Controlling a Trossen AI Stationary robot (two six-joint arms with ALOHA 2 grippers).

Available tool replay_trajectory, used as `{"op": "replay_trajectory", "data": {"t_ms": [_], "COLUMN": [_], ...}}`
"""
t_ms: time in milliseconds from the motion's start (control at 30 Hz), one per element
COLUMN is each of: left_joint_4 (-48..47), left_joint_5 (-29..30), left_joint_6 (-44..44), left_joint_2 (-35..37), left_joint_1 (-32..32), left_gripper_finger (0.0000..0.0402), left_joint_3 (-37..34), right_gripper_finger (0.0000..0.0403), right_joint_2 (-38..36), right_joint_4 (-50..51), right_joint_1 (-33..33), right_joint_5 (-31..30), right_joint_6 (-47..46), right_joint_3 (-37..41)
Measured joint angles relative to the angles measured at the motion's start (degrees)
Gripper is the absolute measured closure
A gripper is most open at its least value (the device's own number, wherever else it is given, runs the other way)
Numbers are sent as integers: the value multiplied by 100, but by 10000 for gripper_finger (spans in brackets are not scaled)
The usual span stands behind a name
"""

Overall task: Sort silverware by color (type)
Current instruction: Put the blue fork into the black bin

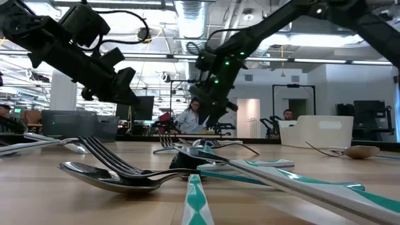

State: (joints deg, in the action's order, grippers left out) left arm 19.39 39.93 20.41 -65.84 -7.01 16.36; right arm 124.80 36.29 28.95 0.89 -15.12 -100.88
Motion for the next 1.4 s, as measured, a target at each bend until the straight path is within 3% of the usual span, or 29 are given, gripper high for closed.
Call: {"op": "replay_trajectory", "data": {"t_ms": [333,600,800,967,1167,1400], "left_joint_4": [-389,-299,-384,-773,-978,-521], "left_joint_5": [14,348,49,170,528,790], "left_joint_6": [508,682,1055,1451,1911,1781], "left_joint_2": [-642,-1097,-1104,-1104,-1104,-1103], "left_joint_1": [105,472,783,1113,1442,1478], "left_gripper_finger": [271,271,271,271,271,272], "left_joint_3": [-3,7,-6,-6,-6,-6], "right_gripper_finger": [221,231,230,230,232,234], "right_joint_2": [768,736,727,572,-67,-480], "right_joint_4": [1360,1744,2342,2571,1995,657], "right_joint_1": [-160,-212,-122,-30,93,44], "right_joint_5": [-60,-99,-95,-88,-61,218], "right_joint_6": [221,964,1524,1844,1980,1367], "right_joint_3": [-900,-844,-844,-595,30,392]}}
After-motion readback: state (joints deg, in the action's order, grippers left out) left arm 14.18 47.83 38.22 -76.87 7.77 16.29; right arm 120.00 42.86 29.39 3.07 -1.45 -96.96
